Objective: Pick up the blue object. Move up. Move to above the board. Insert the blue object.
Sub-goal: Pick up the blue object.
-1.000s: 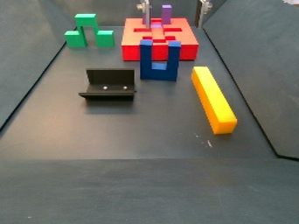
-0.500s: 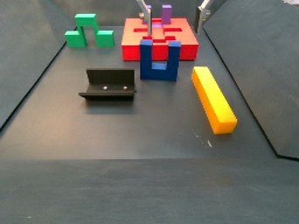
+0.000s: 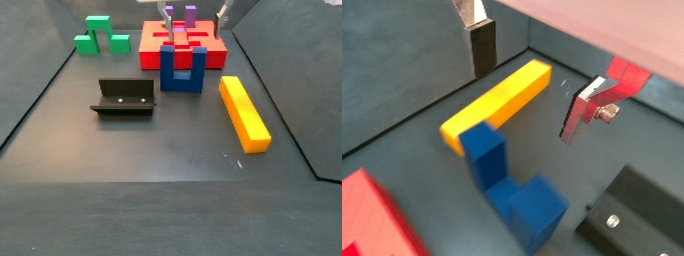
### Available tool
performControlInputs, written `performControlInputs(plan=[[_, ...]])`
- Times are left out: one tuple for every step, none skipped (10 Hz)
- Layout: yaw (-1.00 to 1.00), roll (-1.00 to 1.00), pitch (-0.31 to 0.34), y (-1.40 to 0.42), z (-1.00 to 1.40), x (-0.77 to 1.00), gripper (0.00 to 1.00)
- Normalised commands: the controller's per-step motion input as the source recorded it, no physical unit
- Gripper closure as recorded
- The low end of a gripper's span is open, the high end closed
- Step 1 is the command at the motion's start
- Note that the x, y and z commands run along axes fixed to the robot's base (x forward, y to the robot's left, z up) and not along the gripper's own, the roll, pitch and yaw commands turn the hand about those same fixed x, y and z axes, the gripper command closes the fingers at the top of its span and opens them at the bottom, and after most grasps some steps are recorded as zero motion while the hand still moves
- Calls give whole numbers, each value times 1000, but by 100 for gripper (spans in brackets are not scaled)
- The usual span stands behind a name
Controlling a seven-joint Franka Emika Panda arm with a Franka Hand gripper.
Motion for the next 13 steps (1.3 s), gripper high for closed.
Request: performControlInputs(plan=[[0, 0, -14, -160, -3, 0, 0], [0, 0, -11, -137, -111, 26, 0], [-194, 20, -51, -163, -320, -54, 0], [-251, 33, -41, -189, -371, -86, 0], [-234, 0, -47, -209, -371, -60, 0], [-231, 0, -51, -140, -374, -97, 0], [-231, 14, -50, -66, -377, -169, 0], [-220, 16, -44, 0, -354, -243, 0], [-231, 0, -56, 0, -374, -237, 0], [-391, -34, -83, 0, -314, -320, 0], [-297, -40, -97, 3, -286, -271, 0], [-111, -50, -94, 0, -240, -14, 0], [0, 0, -4, 0, 0, 0, 0]])
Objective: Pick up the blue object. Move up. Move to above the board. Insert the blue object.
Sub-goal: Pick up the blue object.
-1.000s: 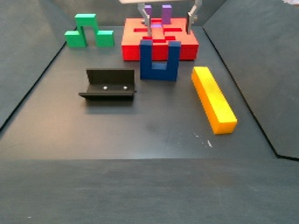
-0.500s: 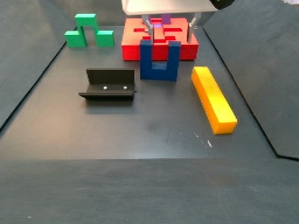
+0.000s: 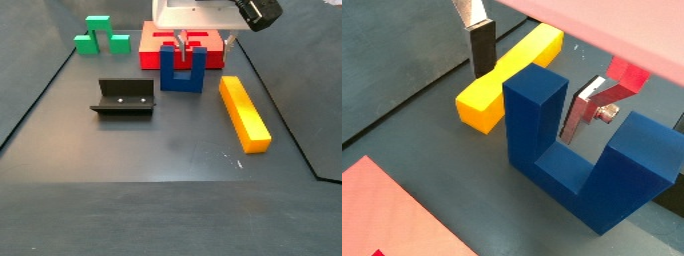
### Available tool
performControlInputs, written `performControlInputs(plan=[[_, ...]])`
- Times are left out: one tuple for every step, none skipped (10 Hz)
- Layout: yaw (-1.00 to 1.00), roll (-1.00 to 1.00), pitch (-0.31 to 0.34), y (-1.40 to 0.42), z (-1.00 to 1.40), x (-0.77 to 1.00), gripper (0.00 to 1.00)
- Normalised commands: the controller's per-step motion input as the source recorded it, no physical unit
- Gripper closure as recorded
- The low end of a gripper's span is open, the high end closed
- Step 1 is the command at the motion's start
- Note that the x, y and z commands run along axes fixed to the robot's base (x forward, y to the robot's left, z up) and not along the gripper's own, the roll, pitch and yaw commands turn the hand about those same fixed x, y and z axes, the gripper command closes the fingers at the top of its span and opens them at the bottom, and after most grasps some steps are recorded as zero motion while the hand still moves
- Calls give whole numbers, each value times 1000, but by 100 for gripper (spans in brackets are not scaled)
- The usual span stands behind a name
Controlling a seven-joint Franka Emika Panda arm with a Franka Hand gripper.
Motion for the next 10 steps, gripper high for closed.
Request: performControlInputs(plan=[[0, 0, 0, 0, 0, 0, 100], [0, 0, 0, 0, 0, 0, 100], [0, 0, 0, 0, 0, 0, 100], [0, 0, 0, 0, 0, 0, 100], [0, 0, 0, 0, 0, 0, 100], [0, 0, 0, 0, 0, 0, 100], [0, 0, 0, 0, 0, 0, 100], [0, 0, 0, 0, 0, 0, 100], [0, 0, 0, 0, 0, 0, 100], [0, 0, 0, 0, 0, 0, 100]])
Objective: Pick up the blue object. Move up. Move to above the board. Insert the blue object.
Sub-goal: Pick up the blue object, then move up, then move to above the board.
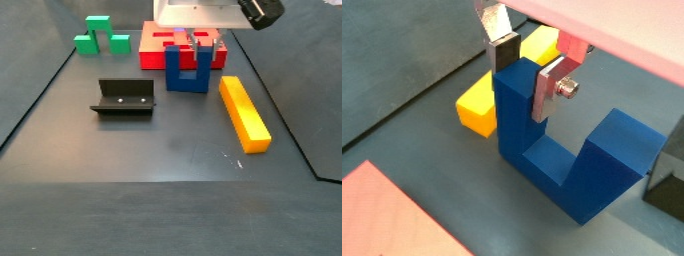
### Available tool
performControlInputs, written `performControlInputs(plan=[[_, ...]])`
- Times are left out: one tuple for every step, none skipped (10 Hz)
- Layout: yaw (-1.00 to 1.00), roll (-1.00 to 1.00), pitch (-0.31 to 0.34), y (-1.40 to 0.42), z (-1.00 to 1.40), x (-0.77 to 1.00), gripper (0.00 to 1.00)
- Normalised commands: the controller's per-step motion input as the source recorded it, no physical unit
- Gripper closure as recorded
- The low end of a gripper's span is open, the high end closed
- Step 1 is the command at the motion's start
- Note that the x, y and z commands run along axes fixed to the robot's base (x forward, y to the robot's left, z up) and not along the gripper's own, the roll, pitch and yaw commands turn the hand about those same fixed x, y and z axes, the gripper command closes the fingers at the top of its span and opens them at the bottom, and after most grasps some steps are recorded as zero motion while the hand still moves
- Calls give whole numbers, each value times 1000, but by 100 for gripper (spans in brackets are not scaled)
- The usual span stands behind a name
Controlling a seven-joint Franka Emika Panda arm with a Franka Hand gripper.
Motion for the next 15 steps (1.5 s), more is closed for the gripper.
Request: performControlInputs(plan=[[0, 0, 0, 0, 0, 0, 100], [0, 0, 0, 0, 0, 0, 100], [0, 0, 0, 0, 0, 0, 100], [0, 0, 0, 0, 0, 0, 100], [0, 0, 0, 0, 0, 0, 100], [0, 0, 0, 0, 0, 0, 100], [0, 0, 0, 0, 0, 0, 100], [0, 0, 0, 0, 0, 0, 100], [0, 0, 0, 0, 833, 0, 100], [43, 1, 50, -9, 762, -88, 100], [46, 0, 65, -7, 560, -101, 100], [37, -1, 43, -10, 364, -63, 100], [0, 0, 0, 0, 1400, 0, 100], [-9, 0, 23, 0, 1400, -24, 100], [-8, -3, 13, 2, 1400, -61, 100]])
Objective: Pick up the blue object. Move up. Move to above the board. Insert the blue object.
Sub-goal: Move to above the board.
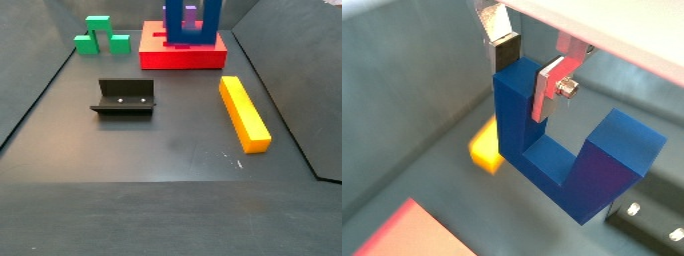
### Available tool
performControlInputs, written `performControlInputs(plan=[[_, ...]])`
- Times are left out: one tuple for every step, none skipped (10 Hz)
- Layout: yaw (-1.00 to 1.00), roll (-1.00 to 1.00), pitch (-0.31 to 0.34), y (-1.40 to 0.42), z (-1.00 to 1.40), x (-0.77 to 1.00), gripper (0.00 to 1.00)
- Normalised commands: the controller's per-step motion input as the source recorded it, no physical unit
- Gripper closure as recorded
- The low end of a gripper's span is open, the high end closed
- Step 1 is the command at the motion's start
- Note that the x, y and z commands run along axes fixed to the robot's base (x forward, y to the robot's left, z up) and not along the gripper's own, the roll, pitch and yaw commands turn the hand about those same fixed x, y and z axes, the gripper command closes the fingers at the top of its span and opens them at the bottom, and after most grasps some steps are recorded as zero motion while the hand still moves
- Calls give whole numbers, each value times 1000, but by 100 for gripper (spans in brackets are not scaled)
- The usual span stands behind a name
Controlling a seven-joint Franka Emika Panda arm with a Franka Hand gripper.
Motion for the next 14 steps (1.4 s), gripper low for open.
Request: performControlInputs(plan=[[-7, -5, 2, 0, 1400, -17, 100], [-5, -6, 52, -1, 904, 48, 100], [-6, -7, 90, -1, 456, 55, 100], [-4, -8, 71, -1, 252, 49, 100], [-4, -9, 57, 0, 174, 28, 100], [498, 45, 157, -1400, 299, 319, 100], [438, 101, 172, -1400, 277, 318, 100], [354, 108, 192, -1400, 277, 342, 100], [177, 35, 196, -1400, 278, 411, 100], [123, 21, 183, -1400, 284, 418, 100], [49, 40, 148, -961, 208, 302, 100], [40, 36, 128, -704, 157, 249, 100], [28, 36, 102, -432, 100, 169, 100], [22, 41, 76, -266, 69, 112, 100]])
